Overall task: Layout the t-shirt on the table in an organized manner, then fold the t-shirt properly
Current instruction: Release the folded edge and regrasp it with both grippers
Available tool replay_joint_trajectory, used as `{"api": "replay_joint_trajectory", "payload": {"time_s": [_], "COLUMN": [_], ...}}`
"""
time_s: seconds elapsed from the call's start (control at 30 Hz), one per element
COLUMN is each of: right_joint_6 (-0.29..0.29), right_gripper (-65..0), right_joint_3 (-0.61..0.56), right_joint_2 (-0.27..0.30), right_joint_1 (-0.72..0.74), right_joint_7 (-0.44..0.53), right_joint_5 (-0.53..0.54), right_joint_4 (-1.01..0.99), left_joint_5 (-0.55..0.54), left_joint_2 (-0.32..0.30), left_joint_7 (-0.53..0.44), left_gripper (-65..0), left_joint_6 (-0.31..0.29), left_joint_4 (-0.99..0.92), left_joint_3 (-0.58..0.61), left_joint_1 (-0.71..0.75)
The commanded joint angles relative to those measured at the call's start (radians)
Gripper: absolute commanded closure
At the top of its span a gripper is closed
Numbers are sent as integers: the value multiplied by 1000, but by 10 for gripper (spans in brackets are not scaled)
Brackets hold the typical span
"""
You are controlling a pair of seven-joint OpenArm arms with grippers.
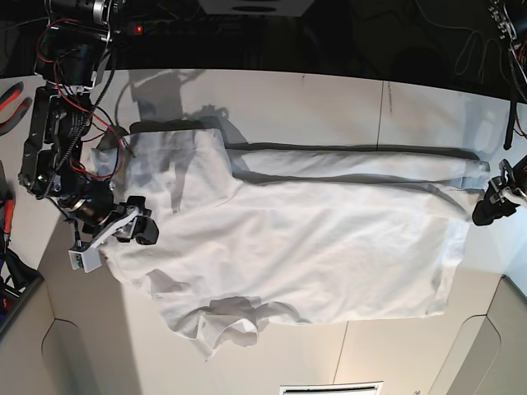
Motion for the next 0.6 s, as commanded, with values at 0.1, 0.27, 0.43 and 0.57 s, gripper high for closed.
{"api": "replay_joint_trajectory", "payload": {"time_s": [0.1,0.27,0.43,0.57], "right_joint_6": [8,8,8,37], "right_gripper": [-267,-267,-241,-220], "right_joint_3": [10,10,11,18], "right_joint_2": [8,8,11,13], "right_joint_1": [22,19,12,-24], "right_joint_7": [-157,-230,-262,-310], "right_joint_5": [38,38,124,253], "right_joint_4": [107,129,130,138], "left_joint_5": [-61,-76,-85,-140], "left_joint_2": [-44,-60,-64,-64], "left_joint_7": [19,19,47,93], "left_gripper": [-279,-279,-279,-279], "left_joint_6": [-12,-12,-12,-12], "left_joint_4": [15,15,15,15], "left_joint_3": [-8,-8,-8,-8], "left_joint_1": [-14,-14,-14,-14]}}
